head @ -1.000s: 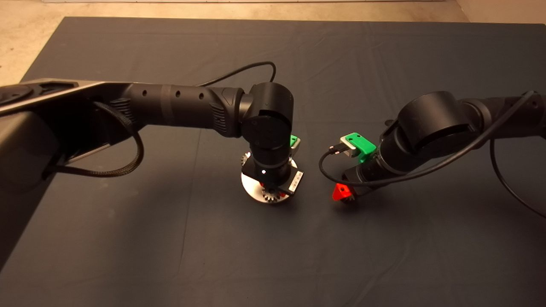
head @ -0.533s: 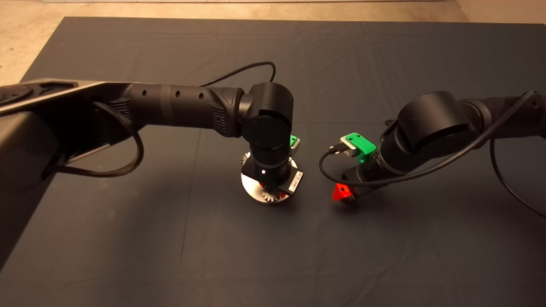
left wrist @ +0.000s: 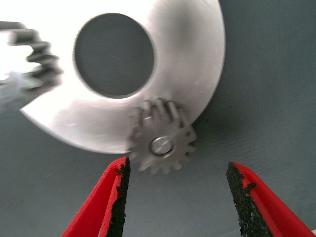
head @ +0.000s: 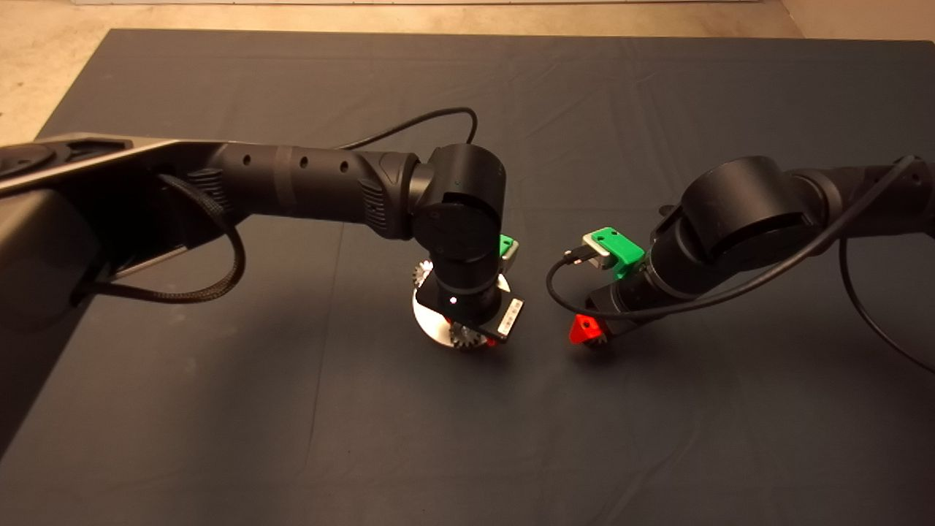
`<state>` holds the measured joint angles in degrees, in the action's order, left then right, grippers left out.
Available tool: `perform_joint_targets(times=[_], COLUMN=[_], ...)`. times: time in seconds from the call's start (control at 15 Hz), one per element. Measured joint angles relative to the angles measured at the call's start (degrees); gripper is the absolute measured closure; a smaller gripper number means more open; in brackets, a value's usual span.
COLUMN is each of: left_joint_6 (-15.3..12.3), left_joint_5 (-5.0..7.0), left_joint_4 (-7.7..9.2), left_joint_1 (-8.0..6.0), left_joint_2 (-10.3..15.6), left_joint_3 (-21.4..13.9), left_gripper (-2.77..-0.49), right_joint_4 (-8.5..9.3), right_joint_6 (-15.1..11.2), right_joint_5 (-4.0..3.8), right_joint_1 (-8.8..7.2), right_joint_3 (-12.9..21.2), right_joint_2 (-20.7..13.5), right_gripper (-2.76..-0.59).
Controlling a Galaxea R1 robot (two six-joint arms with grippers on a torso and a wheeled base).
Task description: Install three planetary gears onto the carrier pins
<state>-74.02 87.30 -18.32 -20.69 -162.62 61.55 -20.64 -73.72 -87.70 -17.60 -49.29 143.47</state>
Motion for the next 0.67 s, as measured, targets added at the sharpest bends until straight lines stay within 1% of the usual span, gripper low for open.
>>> perform_joint_targets(times=[0.07,0.13,0.2,0.27,0.33,0.4,0.47,0.53,0.6,0.67], left_joint_6=[-1.4,-3.1,-5.0,-7.1,-9.4,-11.3,-13.5,-15.5,-17.1,-18.7], left_joint_5=[-0.28,-0.26,-0.28,-0.26,0.07,0.56,0.51,0.18,-0.17,-0.23], left_joint_4=[0.00,0.05,0.05,0.10,0.11,0.30,0.61,0.86,1.13,1.16], left_joint_1=[-1.32,-2.68,-3.45,-3.59,-3.64,-3.67,-3.67,-3.78,-4.08,-4.43], left_joint_2=[1.6,3.7,6.5,10.0,13.3,16.1,18.4,20.9,23.5,26.3], left_joint_3=[-1.5,-2.9,-4.4,-6.6,-9.5,-12.5,-15.6,-18.4,-20.9,-22.9], left_gripper=[-1.31,-1.31,-1.31,-1.38,-1.46,-1.47,-1.47,-1.47,-1.47,-1.47], right_joint_4=[0.00,0.00,0.00,0.00,0.00,0.00,-0.02,-0.02,-0.02,-0.05], right_joint_6=[0.0,0.0,0.0,0.3,0.5,0.9,1.1,1.4,1.6,1.9], right_joint_5=[0.02,-0.01,0.00,0.02,-0.04,-0.06,0.05,0.20,0.07,-0.06], right_joint_1=[-0.02,0.00,0.02,0.02,0.20,0.33,0.27,0.30,0.35,0.61], right_joint_3=[0.0,0.0,0.0,0.0,0.0,0.0,0.0,0.0,-0.1,-0.4], right_joint_2=[0.0,0.0,0.0,0.0,0.0,0.1,0.5,0.7,0.6,0.5], right_gripper=[-2.75,-2.75,-2.75,-2.75,-2.75,-2.75,-2.75,-2.75,-2.75,-2.75])
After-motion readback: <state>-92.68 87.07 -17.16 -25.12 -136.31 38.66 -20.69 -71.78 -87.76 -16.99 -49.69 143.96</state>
